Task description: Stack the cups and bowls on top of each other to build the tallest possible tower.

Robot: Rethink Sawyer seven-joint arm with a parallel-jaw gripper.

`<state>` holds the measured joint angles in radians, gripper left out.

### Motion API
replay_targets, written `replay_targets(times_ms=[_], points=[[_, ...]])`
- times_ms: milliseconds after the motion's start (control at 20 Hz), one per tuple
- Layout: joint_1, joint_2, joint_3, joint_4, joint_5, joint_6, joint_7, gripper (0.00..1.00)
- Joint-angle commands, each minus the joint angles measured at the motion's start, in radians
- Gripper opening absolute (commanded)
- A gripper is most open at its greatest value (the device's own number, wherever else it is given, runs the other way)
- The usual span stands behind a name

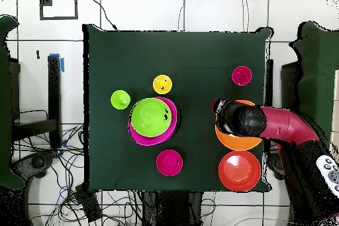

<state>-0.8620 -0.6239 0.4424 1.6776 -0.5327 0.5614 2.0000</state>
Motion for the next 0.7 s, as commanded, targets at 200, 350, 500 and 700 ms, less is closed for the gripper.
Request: replay_targets(times_ms=[200,350,500,700], points=[[0.019,0.016,0.050,0.046,-0.009,0.007,-0.076,1.00],[0.029,0.042,0.037,0.042,-0.025,-0.025,-0.055,1.00],[0.042,0.069,0.020,0.034,-0.040,-0.054,-0.032,1.00],[0.057,0.098,-0.006,0.022,-0.068,-0.090,-0.012,1.00]])
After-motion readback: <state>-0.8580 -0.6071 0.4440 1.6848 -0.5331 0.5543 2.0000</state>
